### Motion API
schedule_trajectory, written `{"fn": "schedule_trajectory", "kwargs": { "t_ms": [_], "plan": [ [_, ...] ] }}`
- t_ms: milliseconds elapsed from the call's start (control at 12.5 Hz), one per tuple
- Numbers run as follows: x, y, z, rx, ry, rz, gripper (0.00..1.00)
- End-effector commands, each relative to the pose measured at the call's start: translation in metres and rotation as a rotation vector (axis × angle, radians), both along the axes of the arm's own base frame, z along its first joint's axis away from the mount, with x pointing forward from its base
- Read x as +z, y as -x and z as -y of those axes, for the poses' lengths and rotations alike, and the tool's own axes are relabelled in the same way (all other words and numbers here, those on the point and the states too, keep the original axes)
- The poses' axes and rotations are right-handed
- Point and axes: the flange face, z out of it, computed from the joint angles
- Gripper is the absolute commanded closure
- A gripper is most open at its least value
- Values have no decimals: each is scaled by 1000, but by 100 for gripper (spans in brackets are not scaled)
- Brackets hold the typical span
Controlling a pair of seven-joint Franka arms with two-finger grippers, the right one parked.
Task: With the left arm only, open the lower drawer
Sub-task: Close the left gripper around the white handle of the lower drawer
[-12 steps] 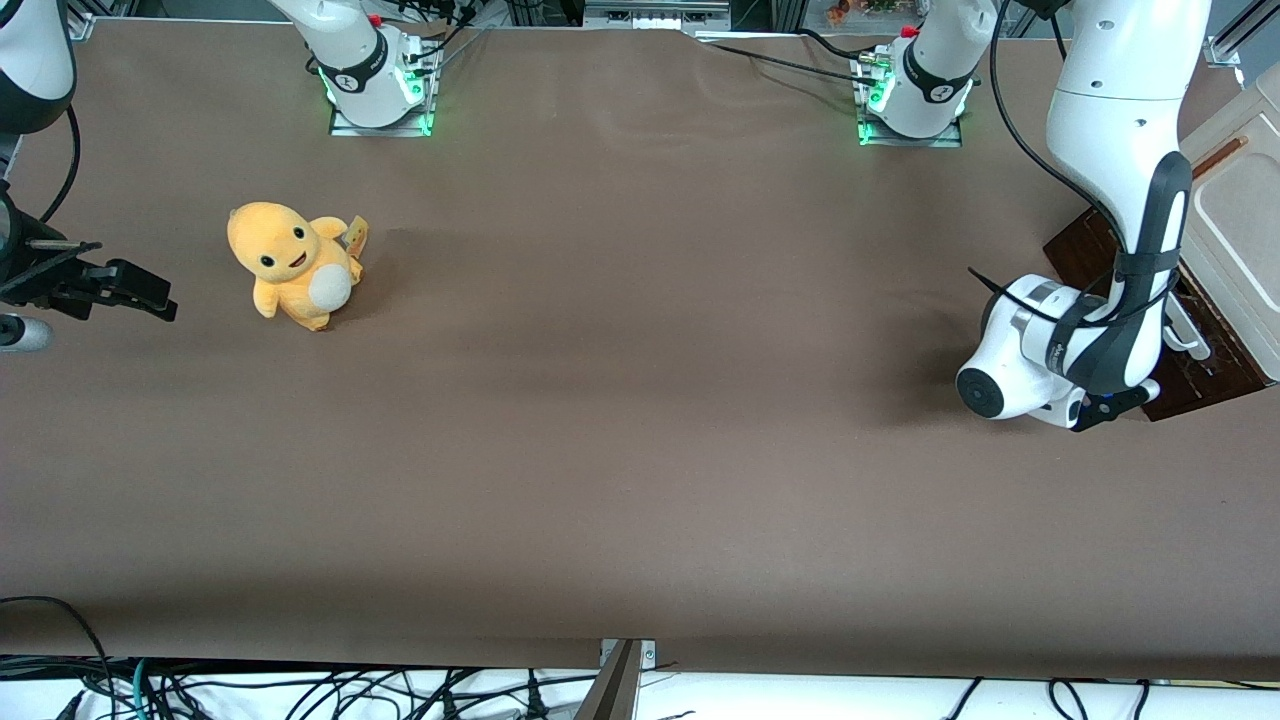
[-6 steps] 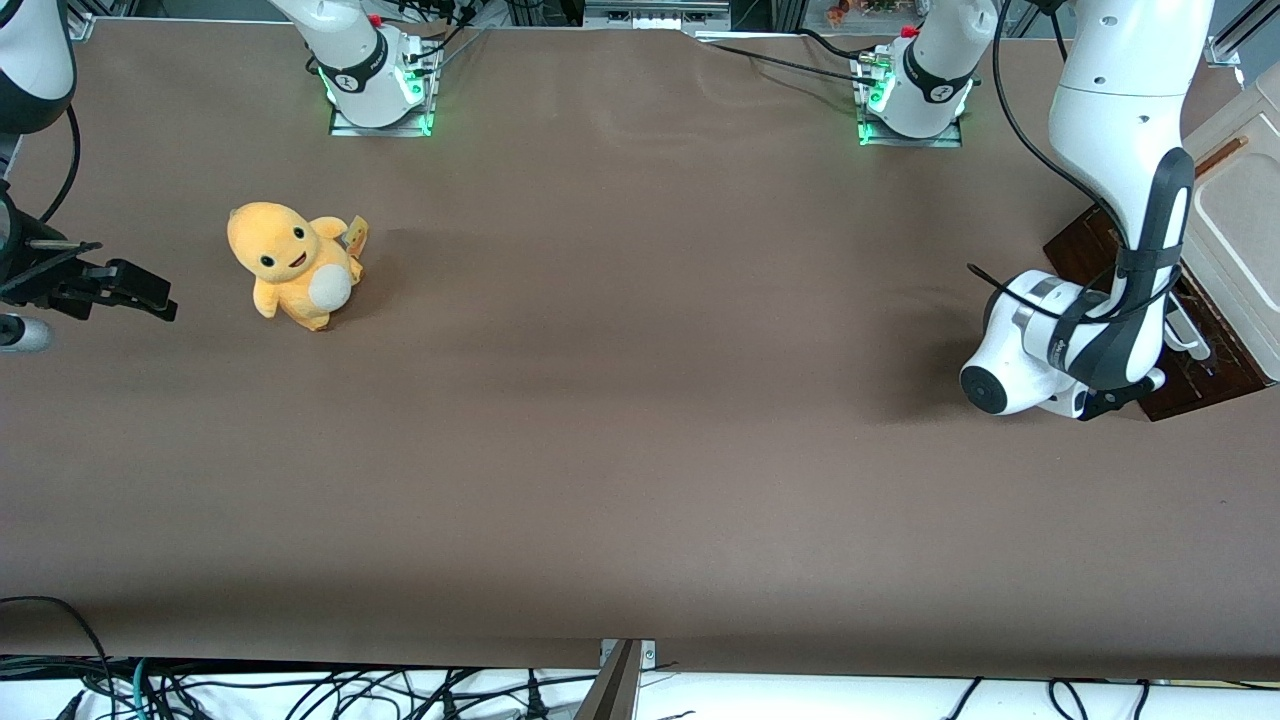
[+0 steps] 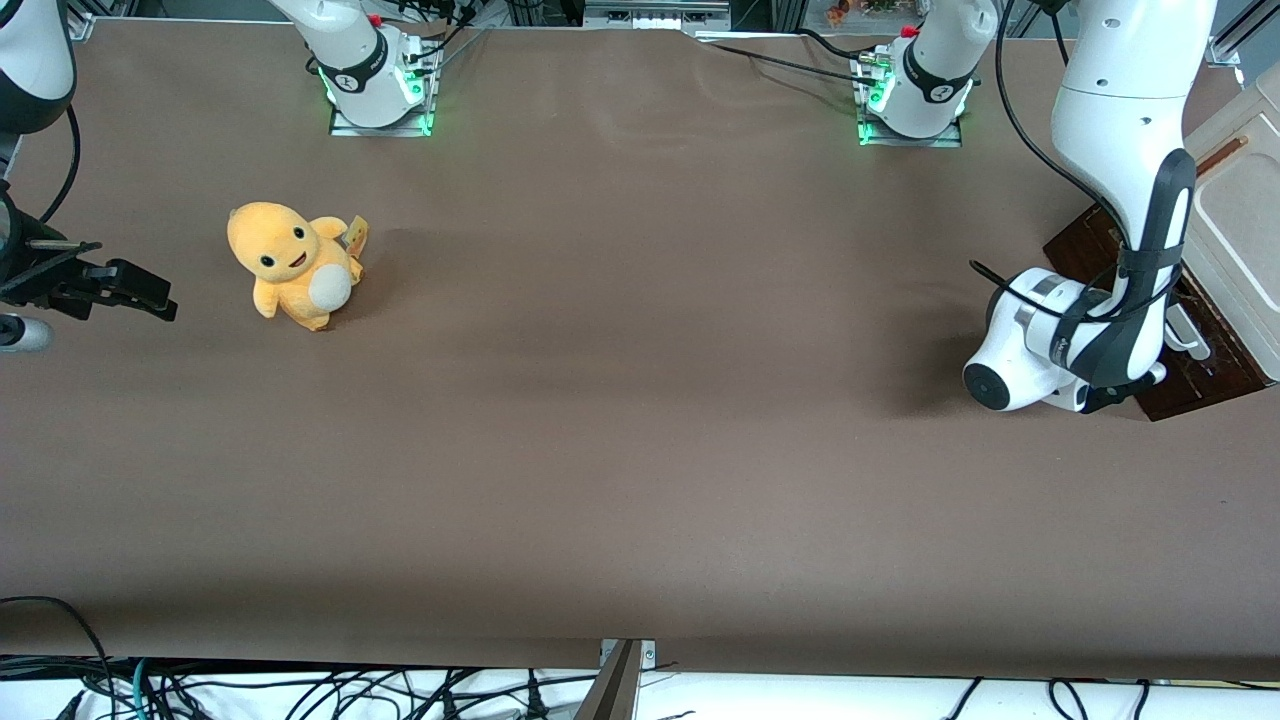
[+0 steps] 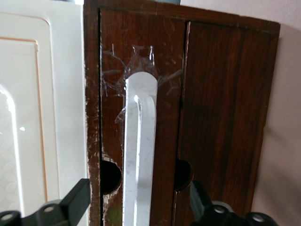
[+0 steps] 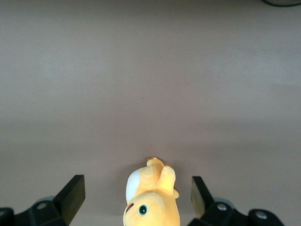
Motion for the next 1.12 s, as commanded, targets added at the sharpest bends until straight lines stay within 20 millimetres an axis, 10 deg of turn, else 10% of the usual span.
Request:
{"fn": "schedule_trajectory", "kwargs": {
  "t_ms": [0, 1040],
  "plan": [
    [9, 7, -10, -11, -22, -8, 15],
    [7, 14, -10, 0, -39, -40, 90]
  ]
}}
